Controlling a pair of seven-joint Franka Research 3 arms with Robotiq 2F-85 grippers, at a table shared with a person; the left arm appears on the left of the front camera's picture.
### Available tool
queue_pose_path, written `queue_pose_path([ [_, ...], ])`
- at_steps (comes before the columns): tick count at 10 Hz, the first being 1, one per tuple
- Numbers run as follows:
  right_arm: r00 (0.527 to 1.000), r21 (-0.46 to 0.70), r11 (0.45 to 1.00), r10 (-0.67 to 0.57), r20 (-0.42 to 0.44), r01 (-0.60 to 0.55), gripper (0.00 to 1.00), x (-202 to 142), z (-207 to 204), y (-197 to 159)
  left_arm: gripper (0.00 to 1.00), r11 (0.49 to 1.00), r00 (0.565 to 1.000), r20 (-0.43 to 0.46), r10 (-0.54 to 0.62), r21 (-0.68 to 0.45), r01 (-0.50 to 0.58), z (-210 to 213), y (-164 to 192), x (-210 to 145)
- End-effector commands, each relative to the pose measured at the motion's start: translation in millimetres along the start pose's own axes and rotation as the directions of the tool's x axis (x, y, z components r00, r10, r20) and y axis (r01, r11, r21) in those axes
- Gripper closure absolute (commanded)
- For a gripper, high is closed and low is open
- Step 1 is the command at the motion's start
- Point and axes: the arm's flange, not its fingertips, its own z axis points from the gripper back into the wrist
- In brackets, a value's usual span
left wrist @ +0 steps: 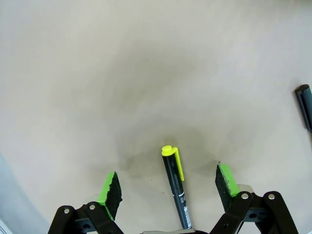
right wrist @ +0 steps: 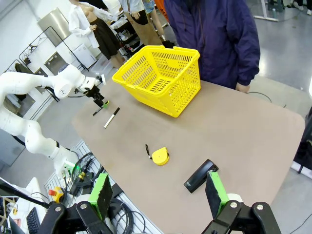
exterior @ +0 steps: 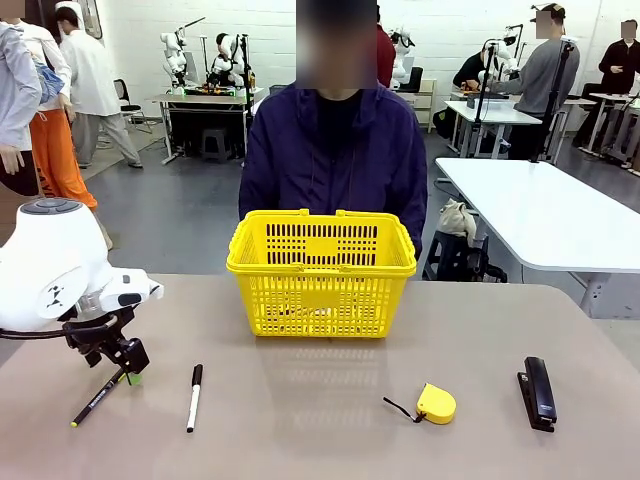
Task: Place the items the person wants into the basket.
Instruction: Pick up the item the person points to and place it in the Market Basket.
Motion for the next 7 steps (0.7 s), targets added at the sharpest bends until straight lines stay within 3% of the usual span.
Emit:
queue_pose_path([
  [1,1.000,0.019,1.000,0.013,0.026,-0.013,0.00,0.3,-2.3,-0.2,0.00,0.999,0.999,-0.013,0.040,-0.014,-0.041,5.7,-11.2,-47.7],
  [7,1.000,0.019,1.000,0.013,0.026,-0.013,0.00,0.3,-2.3,-0.2,0.00,0.998,0.998,-0.038,0.052,-0.017,-0.053,8.6,-10.9,-47.9],
])
